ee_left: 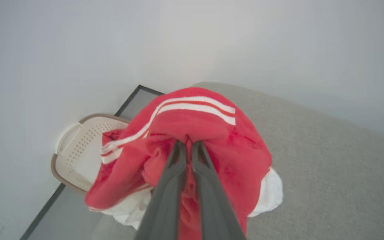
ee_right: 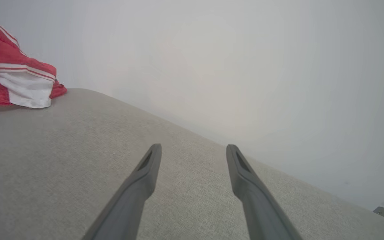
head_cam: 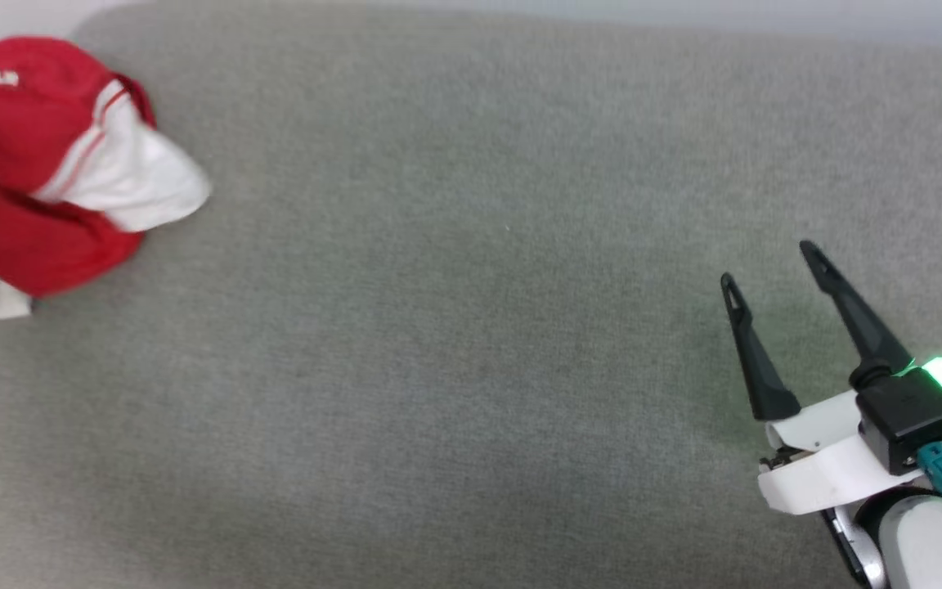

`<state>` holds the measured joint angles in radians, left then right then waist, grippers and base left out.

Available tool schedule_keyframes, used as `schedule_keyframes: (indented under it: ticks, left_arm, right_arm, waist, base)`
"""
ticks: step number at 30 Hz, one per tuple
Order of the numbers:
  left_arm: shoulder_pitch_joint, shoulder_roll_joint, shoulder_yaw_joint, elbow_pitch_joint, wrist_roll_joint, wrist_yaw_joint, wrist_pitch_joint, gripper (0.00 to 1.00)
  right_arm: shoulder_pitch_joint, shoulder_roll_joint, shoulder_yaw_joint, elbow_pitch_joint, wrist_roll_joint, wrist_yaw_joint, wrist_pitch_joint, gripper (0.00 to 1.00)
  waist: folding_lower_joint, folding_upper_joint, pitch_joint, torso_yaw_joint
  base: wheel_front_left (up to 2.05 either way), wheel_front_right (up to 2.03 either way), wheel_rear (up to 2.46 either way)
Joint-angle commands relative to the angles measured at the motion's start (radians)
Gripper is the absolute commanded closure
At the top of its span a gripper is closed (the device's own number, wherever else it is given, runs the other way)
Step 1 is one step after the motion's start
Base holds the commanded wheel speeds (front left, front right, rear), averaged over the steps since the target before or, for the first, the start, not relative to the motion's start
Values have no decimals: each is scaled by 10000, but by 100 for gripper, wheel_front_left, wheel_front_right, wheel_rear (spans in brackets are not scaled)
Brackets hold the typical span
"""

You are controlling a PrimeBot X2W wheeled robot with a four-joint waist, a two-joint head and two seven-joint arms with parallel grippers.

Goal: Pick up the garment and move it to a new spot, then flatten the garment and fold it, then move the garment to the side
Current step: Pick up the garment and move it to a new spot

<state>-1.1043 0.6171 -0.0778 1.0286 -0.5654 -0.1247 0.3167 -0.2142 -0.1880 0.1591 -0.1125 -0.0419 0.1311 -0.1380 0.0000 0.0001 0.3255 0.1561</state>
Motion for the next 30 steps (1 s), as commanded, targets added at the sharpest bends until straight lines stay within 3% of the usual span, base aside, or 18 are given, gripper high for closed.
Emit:
schedule_keyframes:
  ticks: [1,6,14,30]
  left_arm:
    - [-206,78,-68,-221,73,-63,-135,100]
    - [-589,267,-459,-1301,232,-61,-99,100]
    - [-392,502,-810,-4027,-17,3,1222,100]
    - [1916,644,-751,-10919,-824,2113,4961,100]
  right_arm:
    - [104,56,-22,63,17,-6,-82,0]
    - [204,289,10,336,19,-6,-256,0]
    - [246,547,-225,566,-6,-6,-507,0]
    - [444,746,-2045,932,-241,-6,-928,0]
  waist:
    - [0,-1,-561,196]
    - [0,-1,-1110,250]
    - [0,-1,-1616,41]
    - [0,-1,-2088,-1768]
  base:
    - [0,0,0]
    - [0,0,0]
    - [0,0,0]
    - [0,0,0]
